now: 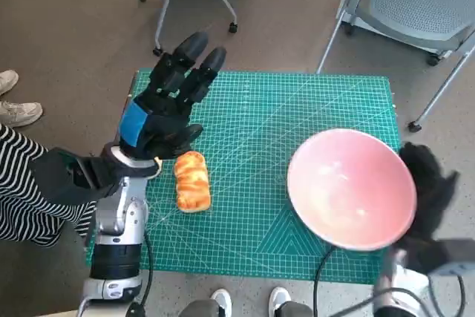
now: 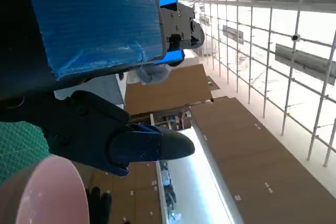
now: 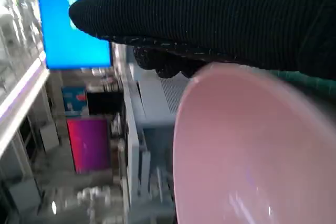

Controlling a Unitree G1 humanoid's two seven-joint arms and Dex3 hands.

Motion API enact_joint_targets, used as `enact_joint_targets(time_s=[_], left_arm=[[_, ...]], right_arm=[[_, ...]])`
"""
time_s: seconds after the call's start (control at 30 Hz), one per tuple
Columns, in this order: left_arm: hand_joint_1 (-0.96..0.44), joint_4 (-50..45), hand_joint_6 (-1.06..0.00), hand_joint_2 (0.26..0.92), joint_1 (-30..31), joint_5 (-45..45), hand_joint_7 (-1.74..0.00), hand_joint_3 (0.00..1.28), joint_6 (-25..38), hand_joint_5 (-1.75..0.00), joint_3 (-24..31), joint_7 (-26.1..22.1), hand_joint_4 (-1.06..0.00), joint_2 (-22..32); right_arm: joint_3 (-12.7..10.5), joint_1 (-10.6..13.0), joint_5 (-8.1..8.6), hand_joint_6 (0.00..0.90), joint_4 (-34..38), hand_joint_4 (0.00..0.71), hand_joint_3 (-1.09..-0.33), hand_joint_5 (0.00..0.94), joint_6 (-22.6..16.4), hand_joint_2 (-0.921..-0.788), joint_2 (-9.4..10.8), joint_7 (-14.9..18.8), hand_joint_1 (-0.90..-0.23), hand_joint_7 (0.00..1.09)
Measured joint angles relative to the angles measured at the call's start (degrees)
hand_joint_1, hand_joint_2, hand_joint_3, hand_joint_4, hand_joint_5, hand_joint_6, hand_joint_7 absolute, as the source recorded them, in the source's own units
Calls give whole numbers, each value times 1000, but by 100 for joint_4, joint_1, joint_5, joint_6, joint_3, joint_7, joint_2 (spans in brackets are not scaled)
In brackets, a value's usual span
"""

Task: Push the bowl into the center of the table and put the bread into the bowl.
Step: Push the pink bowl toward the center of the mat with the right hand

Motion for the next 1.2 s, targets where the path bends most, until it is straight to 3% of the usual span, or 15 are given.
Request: enact_joint_targets(time_s=[0.57, 1.0, 1.13, 1.2], left_arm=[[-582, -311, 1, 921, 277, 6, -306, 354, 0, -8, 166, 66, -108, 209], [-596, -595, 1, 921, 535, 7, -322, 350, 38, -7, 208, 305, -110, 224], [-596, -691, 1, 921, 595, 7, -326, 350, 44, -7, 215, 381, -110, 225], [-597, -720, 1, 921, 614, 8, -327, 351, 44, -7, 216, 414, -111, 226]], right_arm=[[631, -642, -109, 84, 69, 164, -839, 0, 582, -921, 332, 362, -629, 461], [771, -1320, -100, 74, 119, 159, -842, 2, 983, -921, 521, 592, -624, 482], [768, -1609, -98, 76, 369, 165, -833, 4, 1038, -921, 566, 658, -653, 489], [762, -1760, -100, 75, 537, 167, -822, 5, 1051, -921, 574, 686, -702, 490]])
